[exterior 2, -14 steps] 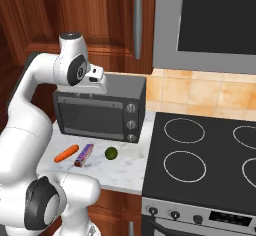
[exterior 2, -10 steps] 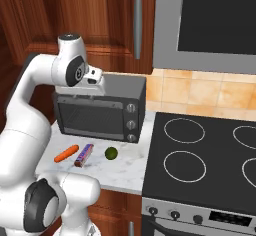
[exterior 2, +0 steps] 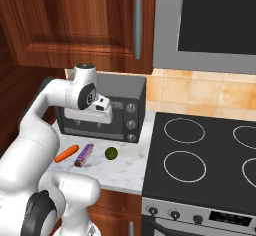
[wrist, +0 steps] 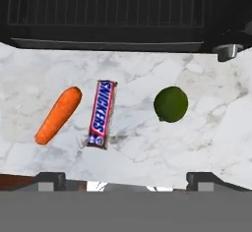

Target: Place the carrot and lime inside the fridge drawer. Close the drawer after placing the vegetables.

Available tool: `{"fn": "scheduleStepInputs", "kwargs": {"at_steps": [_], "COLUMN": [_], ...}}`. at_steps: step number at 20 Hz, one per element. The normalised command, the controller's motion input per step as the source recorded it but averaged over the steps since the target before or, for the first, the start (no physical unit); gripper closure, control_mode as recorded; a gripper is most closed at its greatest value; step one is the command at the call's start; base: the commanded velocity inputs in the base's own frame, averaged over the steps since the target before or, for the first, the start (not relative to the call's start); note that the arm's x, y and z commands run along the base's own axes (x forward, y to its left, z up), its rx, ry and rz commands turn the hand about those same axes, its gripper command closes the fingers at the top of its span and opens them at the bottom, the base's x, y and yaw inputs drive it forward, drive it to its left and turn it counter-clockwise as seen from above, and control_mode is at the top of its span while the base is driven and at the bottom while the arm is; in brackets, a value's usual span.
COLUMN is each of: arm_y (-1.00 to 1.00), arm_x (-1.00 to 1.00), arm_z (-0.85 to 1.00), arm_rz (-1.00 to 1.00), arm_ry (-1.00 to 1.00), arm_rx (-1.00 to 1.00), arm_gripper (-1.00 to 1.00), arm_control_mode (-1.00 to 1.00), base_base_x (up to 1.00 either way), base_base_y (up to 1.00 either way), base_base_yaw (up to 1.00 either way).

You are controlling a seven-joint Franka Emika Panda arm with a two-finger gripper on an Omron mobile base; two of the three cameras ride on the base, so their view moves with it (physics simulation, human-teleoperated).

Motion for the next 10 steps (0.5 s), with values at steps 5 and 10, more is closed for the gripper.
{"fn": "scheduleStepInputs", "kwargs": {"at_steps": [5,10], "arm_y": [-0.41,-0.17], "arm_x": [0.0,0.0], "arm_z": [-0.75,-0.35], "arm_rz": [0.0,0.0], "arm_ry": [0.27,0.15], "arm_rx": [0.0,0.0], "arm_gripper": [-1.0,-1.0], "arm_control_mode": [-1.0,-1.0], "base_base_x": [0.0,0.0], "base_base_y": [0.0,0.0], "base_base_yaw": [0.0,0.0]}}
